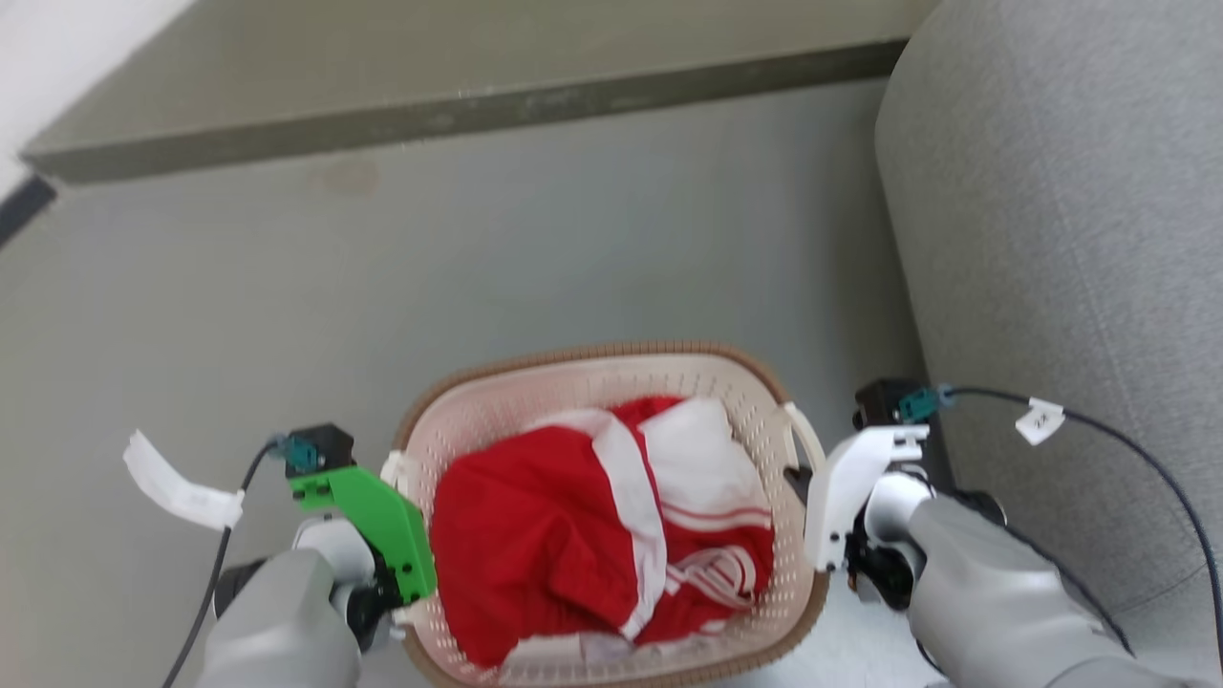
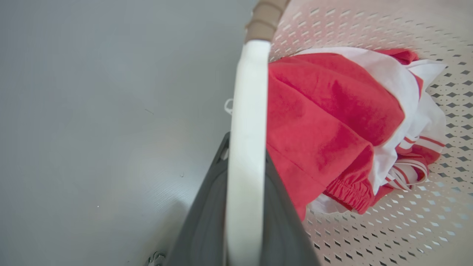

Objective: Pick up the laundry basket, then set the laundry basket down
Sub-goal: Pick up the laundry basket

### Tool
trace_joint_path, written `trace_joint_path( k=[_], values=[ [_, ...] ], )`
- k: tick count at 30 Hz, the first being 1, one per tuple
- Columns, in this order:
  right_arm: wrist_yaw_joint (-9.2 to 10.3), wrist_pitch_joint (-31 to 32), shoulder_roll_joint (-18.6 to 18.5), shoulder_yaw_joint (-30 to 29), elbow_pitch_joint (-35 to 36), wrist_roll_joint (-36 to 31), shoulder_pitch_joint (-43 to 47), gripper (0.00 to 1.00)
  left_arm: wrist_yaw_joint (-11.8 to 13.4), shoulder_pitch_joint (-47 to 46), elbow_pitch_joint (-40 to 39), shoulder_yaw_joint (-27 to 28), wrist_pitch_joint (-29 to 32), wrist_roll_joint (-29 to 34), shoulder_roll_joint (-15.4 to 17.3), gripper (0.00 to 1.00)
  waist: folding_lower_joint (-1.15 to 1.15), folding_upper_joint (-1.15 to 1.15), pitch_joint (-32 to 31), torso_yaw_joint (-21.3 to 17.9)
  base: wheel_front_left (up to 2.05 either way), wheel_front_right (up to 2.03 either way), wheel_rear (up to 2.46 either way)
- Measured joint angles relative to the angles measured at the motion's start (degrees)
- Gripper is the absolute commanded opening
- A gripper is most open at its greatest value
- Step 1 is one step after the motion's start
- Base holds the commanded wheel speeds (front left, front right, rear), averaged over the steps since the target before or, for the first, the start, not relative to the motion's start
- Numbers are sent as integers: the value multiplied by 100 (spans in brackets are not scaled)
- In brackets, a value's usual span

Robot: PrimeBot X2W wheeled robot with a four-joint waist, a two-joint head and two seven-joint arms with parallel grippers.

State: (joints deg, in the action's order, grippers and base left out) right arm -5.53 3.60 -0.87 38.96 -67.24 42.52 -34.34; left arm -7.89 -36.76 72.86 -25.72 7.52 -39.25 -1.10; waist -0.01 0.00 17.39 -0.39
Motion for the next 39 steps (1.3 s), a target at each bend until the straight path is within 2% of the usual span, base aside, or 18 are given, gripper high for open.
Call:
trace_joint_path(
  k=[13,22,39],
  values=[
    [-48,104,52,77,-98,293,758,0,-19,642,62,-1,244,-140,-32,0,0,0,-962,-61,0,0,0],
    [-52,247,66,167,-144,345,937,0,-19,873,73,-16,408,-185,-36,0,0,0,-1464,-79,0,0,0],
    [-52,309,66,241,-157,420,993,0,-16,926,77,-30,557,-194,-36,0,0,0,-1758,-94,0,0,0]
  ],
)
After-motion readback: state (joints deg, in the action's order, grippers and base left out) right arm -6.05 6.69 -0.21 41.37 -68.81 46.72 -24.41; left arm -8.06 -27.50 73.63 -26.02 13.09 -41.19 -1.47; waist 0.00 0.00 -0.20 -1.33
